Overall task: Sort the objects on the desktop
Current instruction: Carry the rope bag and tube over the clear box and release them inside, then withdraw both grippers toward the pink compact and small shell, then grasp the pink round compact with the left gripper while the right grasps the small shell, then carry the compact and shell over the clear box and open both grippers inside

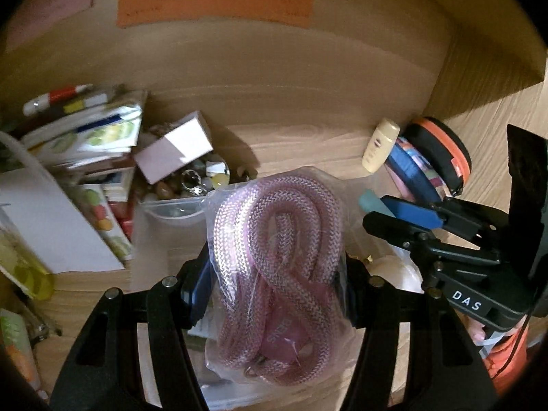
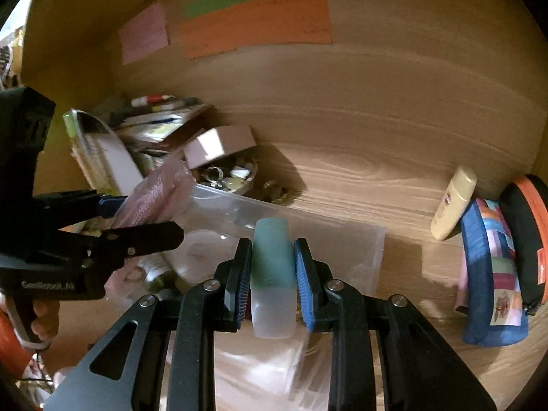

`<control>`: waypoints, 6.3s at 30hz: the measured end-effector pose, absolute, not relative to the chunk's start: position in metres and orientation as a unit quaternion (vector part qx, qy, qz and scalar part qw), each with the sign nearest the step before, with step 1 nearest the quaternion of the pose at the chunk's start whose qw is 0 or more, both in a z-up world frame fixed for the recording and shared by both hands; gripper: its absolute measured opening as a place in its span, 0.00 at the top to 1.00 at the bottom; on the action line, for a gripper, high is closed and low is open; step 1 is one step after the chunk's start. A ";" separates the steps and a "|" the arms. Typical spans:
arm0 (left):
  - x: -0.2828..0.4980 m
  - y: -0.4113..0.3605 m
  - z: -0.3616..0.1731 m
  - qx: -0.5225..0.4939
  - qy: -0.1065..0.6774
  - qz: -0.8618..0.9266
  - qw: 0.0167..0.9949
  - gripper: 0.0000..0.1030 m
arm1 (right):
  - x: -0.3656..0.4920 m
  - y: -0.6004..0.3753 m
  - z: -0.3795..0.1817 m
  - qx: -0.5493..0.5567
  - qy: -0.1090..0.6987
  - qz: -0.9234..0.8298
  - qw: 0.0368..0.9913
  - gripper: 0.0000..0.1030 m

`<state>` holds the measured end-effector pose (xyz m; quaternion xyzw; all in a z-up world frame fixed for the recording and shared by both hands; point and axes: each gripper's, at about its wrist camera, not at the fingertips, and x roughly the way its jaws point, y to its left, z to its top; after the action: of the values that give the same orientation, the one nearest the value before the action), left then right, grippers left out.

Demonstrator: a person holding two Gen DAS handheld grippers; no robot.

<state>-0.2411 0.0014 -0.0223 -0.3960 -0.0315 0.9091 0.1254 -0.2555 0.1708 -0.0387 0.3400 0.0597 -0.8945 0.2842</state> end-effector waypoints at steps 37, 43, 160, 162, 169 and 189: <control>-0.256 0.027 -0.044 -0.443 0.005 0.887 0.128 0.37 | -0.257 0.183 -0.045 0.334 0.069 -0.904 0.259 0.62; -0.237 0.021 -0.020 -0.414 0.005 0.902 0.123 0.30 | -0.241 0.190 -0.021 0.306 0.067 -0.915 0.252 0.43; -0.143 -0.040 0.002 -0.340 -0.027 0.938 0.058 0.38 | -0.182 0.167 -0.009 0.323 0.061 -0.870 0.367 0.85; -0.151 -0.039 -0.002 -0.345 -0.026 0.936 0.060 0.38 | -0.187 0.159 -0.014 0.326 0.063 -0.867 0.370 0.85; -0.175 -0.034 -0.020 -0.362 -0.023 0.929 0.070 0.38 | -0.204 0.137 -0.037 0.346 0.068 -0.854 0.382 0.85; -0.193 -0.028 -0.039 -0.376 -0.010 0.923 0.078 0.38 | -0.210 0.119 -0.063 0.338 0.129 -0.866 0.346 0.84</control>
<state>-0.1934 -0.0281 -0.0387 -0.3756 -0.0098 0.9234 0.0782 -0.2100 0.1195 -0.0626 0.3382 0.1288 -0.8656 0.3461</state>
